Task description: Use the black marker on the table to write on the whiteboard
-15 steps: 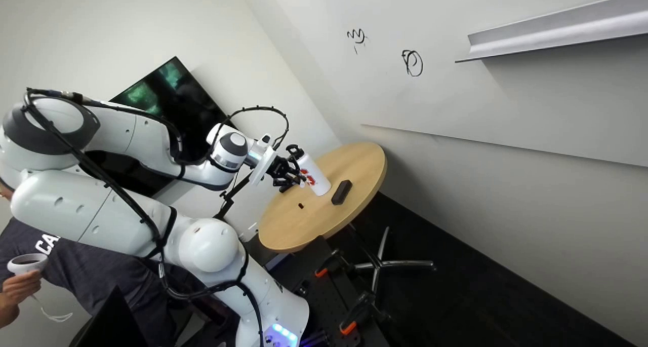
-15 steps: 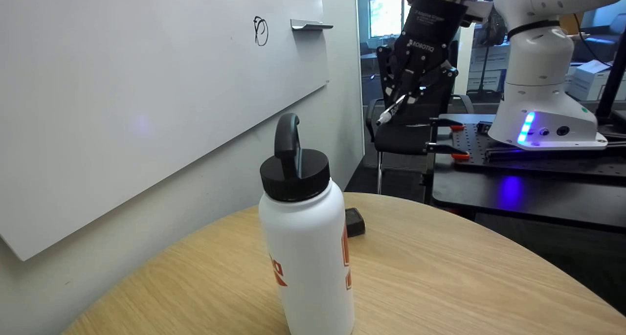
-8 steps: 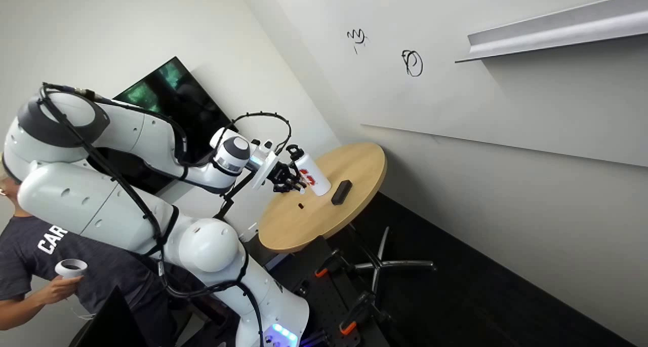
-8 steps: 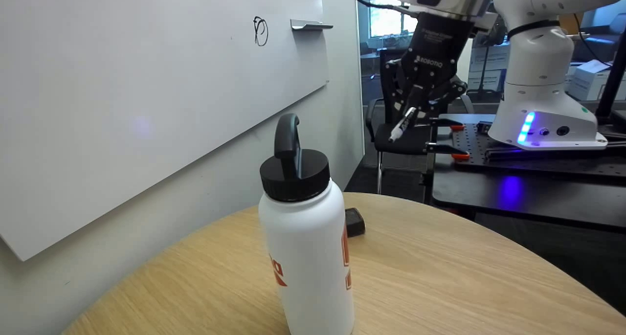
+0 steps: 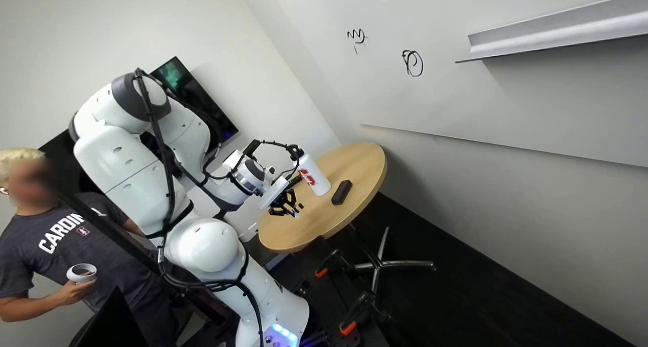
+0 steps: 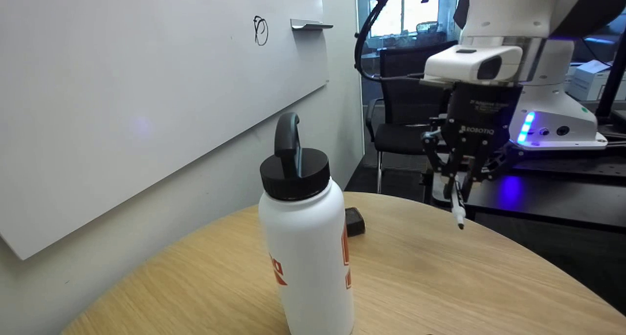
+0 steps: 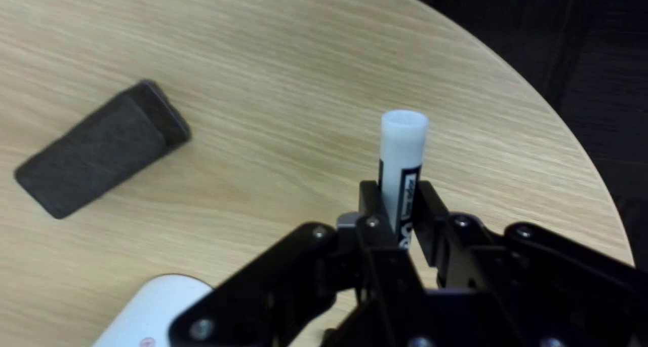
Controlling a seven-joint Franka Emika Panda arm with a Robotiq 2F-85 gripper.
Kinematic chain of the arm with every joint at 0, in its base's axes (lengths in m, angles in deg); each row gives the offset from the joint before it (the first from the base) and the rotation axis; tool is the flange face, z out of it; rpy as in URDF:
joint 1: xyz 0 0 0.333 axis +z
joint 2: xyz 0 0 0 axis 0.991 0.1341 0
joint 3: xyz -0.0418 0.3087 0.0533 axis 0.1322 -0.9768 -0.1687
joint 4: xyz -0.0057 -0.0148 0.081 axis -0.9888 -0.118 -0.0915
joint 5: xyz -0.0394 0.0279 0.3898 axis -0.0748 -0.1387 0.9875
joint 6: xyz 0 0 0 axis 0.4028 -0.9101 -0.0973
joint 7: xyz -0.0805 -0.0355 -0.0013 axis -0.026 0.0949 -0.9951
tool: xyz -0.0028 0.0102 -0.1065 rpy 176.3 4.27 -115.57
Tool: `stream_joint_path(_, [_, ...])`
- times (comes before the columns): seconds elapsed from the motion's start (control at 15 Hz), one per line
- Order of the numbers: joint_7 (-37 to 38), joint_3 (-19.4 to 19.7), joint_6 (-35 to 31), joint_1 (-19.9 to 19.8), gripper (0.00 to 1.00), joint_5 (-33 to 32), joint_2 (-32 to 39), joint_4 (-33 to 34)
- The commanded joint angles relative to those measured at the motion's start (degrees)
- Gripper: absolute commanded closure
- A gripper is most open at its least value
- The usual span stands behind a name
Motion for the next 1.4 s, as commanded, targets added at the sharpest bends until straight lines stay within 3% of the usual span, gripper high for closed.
stream_joint_path(0.0, [0.3,2.4,-3.5,0.8,0.95,-6.2,10.3,5.1])
stream_joint_path(0.4, [-0.8,7.5,-3.8,4.5,0.95,-12.8,22.6,13.7])
stream_joint_path(0.6, [-1.6,7.6,-3.7,5.1,0.95,-14.4,25.3,15.8])
stream_joint_path(0.67, [-1.8,6.8,-3.7,4.9,0.55,-14.9,24.6,15.3])
stream_joint_path(0.8, [-0.7,6.1,-2.7,5.3,0.47,-15.2,21.0,13.3])
stream_joint_path(1.2, [1.0,3.6,0.3,5.5,0.02,-14.2,7.9,6.5])
stream_joint_path(1.33, [-1.0,2.1,2.6,5.7,0.0,-10.5,2.8,4.6])
